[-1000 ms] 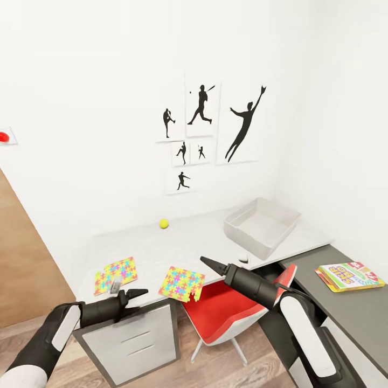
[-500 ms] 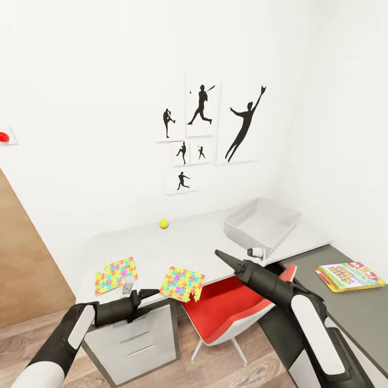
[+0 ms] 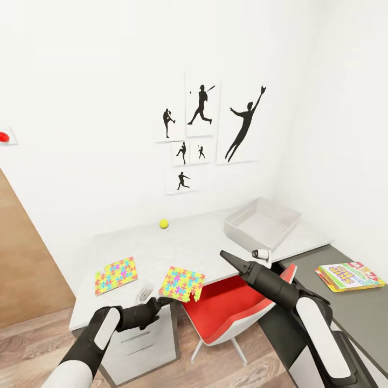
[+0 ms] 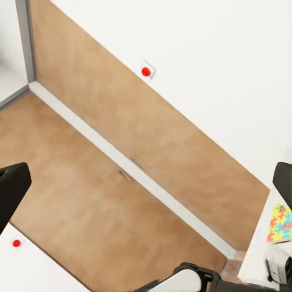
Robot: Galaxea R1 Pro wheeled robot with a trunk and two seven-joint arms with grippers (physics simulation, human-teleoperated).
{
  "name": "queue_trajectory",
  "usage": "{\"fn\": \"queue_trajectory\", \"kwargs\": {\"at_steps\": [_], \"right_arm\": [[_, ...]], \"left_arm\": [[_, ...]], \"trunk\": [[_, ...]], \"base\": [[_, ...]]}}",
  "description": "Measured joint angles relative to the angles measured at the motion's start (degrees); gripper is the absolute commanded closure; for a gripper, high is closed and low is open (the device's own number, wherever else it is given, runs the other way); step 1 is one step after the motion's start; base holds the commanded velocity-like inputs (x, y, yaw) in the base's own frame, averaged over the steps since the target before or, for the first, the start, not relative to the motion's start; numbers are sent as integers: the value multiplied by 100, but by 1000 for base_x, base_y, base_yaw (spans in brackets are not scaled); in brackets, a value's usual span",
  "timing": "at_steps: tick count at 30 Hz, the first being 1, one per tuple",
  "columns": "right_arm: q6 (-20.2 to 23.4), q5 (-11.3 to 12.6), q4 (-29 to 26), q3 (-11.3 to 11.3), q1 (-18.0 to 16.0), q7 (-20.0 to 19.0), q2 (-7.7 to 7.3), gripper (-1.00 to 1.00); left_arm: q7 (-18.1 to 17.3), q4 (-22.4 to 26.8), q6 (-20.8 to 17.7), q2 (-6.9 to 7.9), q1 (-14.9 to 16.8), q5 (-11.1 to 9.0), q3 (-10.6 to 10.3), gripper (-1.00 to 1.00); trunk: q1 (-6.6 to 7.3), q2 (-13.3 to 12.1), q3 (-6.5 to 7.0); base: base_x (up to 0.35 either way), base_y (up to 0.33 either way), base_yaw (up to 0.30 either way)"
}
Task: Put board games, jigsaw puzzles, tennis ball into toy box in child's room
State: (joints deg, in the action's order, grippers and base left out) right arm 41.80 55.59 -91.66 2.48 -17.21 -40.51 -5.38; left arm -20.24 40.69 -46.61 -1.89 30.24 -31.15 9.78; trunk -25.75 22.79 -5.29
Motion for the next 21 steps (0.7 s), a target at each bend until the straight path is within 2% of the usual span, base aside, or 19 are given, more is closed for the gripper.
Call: {"fn": "queue_trajectory", "kwargs": {"at_steps": [7, 16, 21], "right_arm": [[-23, 0, 0, -12, 4, 0, -11, -100], [-33, -1, 0, -17, 14, -1, -12, -100], [-31, -1, 0, -21, 20, -2, -12, -100]], "left_arm": [[174, -196, 300, -70, 2, 4, 3, -100], [189, -220, 348, -81, 2, -27, 8, -100], [64, -221, 333, -61, 2, -21, 6, -100]], "trunk": [[0, 0, 0], [0, 0, 0], [0, 0, 0]], "base": [[0, 0, 0], [0, 0, 0], [0, 0, 0]]}}
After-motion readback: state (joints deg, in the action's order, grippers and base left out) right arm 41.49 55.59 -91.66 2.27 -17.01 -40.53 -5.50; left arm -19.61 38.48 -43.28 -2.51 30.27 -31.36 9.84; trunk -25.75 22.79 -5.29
